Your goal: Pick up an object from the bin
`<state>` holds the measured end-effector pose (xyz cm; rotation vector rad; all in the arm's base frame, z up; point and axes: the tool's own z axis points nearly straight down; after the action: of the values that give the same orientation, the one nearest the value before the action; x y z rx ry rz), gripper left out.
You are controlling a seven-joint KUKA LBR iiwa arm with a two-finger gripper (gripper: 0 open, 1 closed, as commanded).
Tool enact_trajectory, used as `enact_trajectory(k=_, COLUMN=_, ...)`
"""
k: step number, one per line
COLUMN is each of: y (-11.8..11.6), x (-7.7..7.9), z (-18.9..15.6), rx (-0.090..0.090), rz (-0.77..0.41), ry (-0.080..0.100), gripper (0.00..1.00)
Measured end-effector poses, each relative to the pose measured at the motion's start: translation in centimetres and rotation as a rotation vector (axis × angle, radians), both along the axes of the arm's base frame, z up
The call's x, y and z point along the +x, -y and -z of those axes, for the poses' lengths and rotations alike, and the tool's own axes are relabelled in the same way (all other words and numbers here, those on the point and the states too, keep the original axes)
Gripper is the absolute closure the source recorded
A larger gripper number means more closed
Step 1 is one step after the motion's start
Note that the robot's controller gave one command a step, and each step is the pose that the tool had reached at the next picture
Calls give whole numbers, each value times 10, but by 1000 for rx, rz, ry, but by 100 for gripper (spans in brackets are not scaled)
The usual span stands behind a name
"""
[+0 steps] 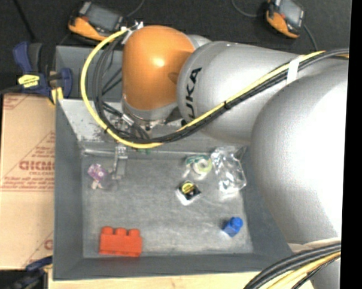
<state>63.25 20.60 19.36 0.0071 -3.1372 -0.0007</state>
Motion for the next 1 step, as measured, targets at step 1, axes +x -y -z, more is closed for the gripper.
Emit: enact_trajectory(k=1, y=-11, x=-8, z=128, rx=-1, rz=90, ry=0, gripper=0)
